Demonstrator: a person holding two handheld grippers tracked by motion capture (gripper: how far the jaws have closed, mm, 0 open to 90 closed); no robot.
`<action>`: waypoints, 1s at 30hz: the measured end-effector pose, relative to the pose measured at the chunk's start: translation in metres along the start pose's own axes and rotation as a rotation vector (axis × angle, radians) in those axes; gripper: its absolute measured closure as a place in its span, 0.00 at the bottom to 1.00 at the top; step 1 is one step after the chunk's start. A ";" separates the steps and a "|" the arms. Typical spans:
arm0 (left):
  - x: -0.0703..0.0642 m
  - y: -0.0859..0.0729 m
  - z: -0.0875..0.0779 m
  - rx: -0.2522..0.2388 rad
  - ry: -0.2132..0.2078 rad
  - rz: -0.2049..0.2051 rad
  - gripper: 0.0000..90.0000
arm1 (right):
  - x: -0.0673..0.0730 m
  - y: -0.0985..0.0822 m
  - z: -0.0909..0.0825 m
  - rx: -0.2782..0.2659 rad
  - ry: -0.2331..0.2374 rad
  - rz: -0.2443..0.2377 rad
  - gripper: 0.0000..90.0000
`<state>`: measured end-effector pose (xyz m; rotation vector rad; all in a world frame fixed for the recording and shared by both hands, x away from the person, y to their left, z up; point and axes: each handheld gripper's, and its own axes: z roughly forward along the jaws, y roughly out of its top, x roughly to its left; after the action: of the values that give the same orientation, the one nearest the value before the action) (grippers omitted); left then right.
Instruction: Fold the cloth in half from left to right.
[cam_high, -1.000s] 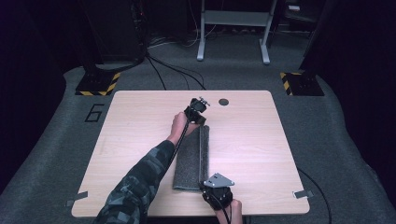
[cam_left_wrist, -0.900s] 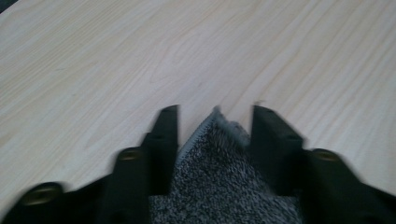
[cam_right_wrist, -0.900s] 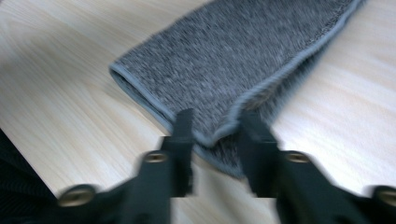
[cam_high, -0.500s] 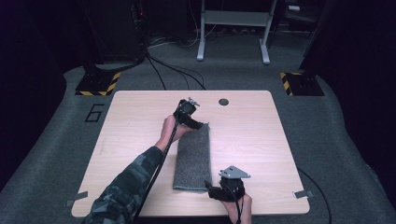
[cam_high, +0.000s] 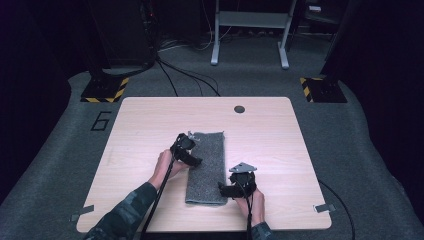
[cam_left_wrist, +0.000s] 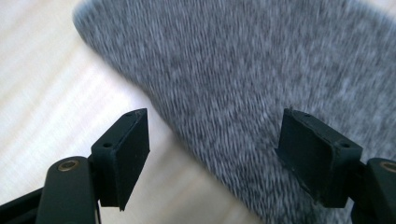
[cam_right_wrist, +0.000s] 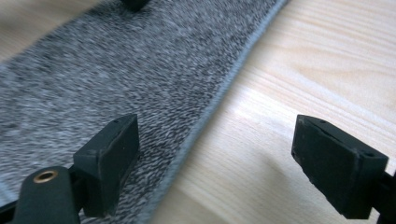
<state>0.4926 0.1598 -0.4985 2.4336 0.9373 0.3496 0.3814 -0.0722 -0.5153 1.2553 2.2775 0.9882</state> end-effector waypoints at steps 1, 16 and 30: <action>0.000 -0.003 0.002 -0.001 0.000 -0.004 0.27 | 0.000 0.000 0.002 0.005 -0.005 0.010 0.17; -0.018 -0.036 -0.026 -0.092 -0.027 -0.058 0.23 | -0.005 -0.005 0.002 0.007 -0.005 -0.032 0.16; -0.052 -0.081 -0.037 -0.106 -0.041 0.001 0.21 | 0.009 -0.018 -0.005 0.003 -0.013 -0.055 0.17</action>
<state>0.3947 0.1893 -0.5142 2.3363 0.8773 0.3404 0.3634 -0.0732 -0.5246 1.1904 2.2919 0.9546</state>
